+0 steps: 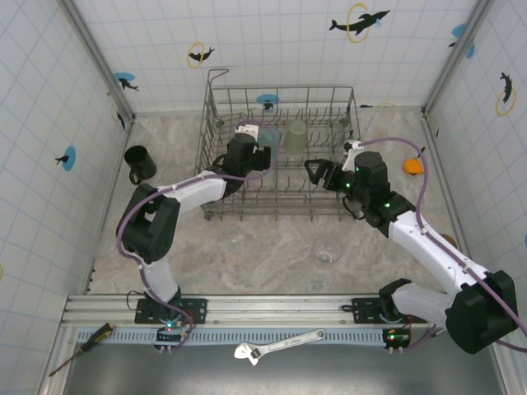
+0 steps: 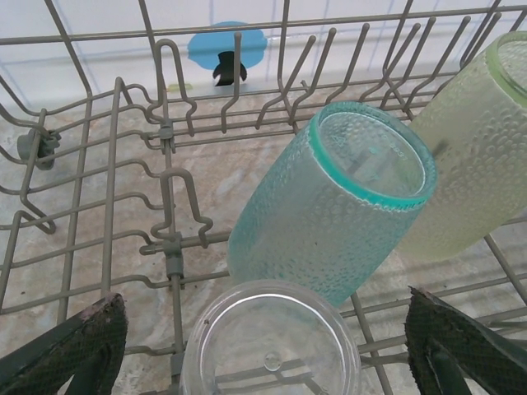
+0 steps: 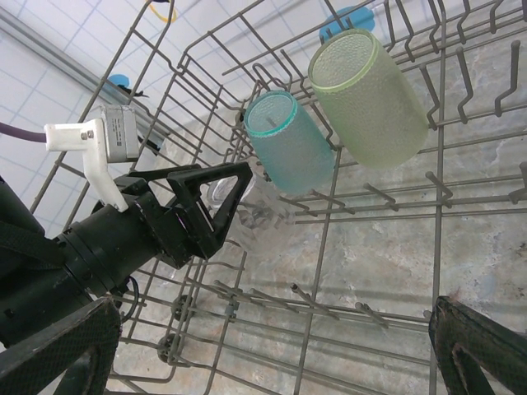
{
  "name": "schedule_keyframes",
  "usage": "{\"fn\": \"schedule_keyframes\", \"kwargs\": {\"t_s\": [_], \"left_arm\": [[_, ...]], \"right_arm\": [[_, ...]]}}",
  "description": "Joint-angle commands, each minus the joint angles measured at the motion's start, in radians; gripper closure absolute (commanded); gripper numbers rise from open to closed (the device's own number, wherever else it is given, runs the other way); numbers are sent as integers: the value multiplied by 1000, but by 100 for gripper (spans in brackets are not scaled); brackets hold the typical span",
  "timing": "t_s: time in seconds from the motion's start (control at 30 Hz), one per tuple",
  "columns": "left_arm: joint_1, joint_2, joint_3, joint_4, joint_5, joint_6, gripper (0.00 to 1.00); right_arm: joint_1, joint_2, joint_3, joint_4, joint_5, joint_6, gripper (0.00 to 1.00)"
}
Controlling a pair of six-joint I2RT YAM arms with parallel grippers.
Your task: Load the cups into the dish rack
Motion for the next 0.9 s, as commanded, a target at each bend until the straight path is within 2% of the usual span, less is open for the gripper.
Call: {"fn": "schedule_keyframes", "kwargs": {"t_s": [0.0,0.1,0.47,0.7,0.87], "left_arm": [[-1,-40,-18,-16,-2,-23,8],[-1,-64,-20,-16,6,-42,3],[-1,-170,-14,-54,57,-59,3],[-1,-244,-15,-66,148,-64,3],[-1,-296,-28,-83,220,-65,3]], "right_arm": [[4,-22,38,-28,20,-2,0],[4,-19,72,-65,29,-15,0],[1,-33,148,-208,156,-73,0],[-10,-72,174,-297,326,-70,0],[-47,-75,220,-463,458,-16,0]]}}
